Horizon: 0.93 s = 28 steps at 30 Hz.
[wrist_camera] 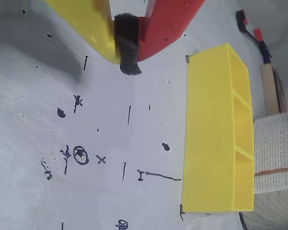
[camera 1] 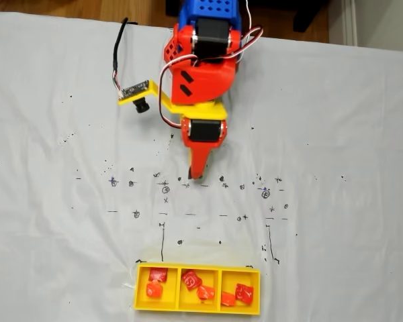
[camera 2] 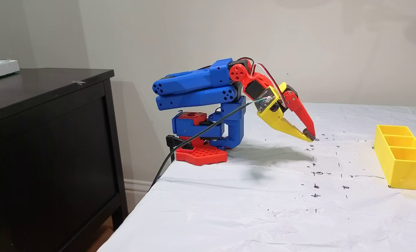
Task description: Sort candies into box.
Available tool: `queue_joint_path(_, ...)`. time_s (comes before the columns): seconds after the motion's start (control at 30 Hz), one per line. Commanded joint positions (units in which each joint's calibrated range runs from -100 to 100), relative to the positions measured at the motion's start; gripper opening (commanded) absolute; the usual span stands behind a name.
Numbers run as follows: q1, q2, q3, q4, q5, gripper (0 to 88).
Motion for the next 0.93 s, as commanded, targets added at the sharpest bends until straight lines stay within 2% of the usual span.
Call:
queue_joint_path(0.0, 3.04, -0.59, 0.62, -0.16, -1.51, 0.1)
queue_joint_path(0.9, 4.03, -0.59, 0.62, -0.24, -2.15, 0.1)
